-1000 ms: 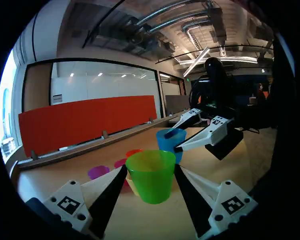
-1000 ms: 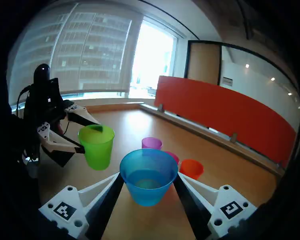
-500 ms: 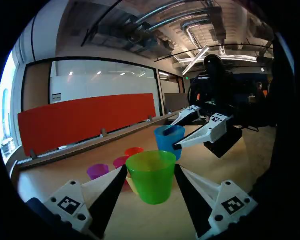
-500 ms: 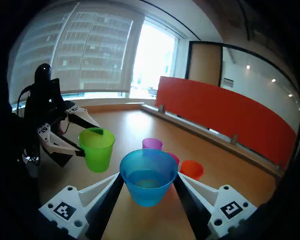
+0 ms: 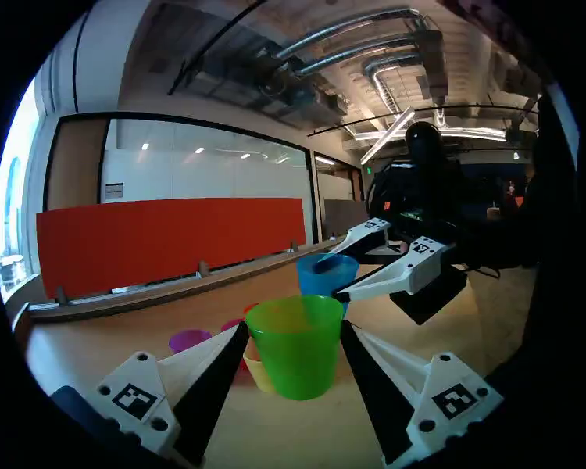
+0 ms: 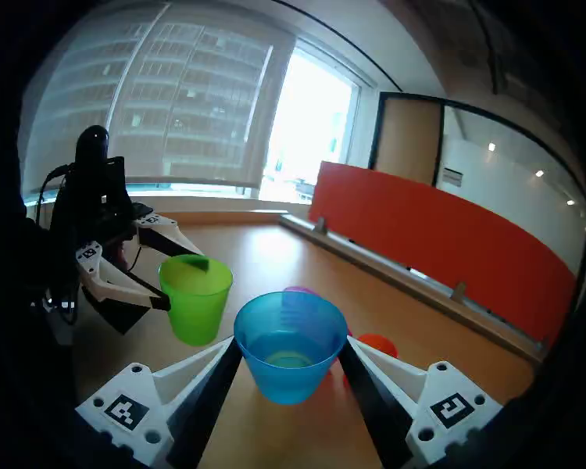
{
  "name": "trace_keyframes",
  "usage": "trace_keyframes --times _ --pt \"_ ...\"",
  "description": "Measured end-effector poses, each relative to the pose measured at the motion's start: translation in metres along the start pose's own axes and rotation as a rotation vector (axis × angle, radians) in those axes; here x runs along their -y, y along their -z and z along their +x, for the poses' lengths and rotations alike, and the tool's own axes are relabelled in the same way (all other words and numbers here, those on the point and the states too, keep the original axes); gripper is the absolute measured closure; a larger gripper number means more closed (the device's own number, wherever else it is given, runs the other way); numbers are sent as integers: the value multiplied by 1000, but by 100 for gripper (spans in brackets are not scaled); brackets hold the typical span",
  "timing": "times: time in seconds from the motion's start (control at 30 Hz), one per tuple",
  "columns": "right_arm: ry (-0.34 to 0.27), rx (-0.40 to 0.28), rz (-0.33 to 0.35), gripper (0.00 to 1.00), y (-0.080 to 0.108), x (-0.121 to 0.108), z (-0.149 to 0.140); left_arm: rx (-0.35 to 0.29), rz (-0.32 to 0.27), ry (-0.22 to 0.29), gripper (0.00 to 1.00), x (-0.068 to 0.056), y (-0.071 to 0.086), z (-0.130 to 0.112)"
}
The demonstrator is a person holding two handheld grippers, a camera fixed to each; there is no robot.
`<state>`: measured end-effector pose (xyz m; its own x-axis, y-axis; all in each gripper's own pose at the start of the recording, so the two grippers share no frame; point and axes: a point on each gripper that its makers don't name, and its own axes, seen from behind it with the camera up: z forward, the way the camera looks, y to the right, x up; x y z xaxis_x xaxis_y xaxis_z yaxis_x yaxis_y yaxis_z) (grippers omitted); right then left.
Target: Pour water
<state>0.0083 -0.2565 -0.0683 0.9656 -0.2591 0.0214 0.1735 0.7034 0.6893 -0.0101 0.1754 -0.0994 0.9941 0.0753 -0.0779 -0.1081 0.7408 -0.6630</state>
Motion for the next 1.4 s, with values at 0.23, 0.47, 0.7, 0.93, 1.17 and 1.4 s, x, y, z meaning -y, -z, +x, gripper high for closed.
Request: trace_keyframes --times 0.23,0.47,0.7,0.93,1.17,1.4 --pt "39 -14 2 11 -3 -1 13 -19 -5 22 14 2 0 4" --pt "62 -19 14 11 -8 1 21 -14 -12 15 15 0 0 2" --pt "116 -22 19 11 -13 3 32 -23 -20 15 15 -1 0 5" --pt "182 -24 20 11 -16 3 44 -25 -24 10 15 -2 -1 7" --pt "263 -25 29 11 -20 5 54 -23 -26 2 15 -3 -3 6" --pt "330 -31 38 11 -23 10 61 -22 -30 -2 15 -4 -4 6"
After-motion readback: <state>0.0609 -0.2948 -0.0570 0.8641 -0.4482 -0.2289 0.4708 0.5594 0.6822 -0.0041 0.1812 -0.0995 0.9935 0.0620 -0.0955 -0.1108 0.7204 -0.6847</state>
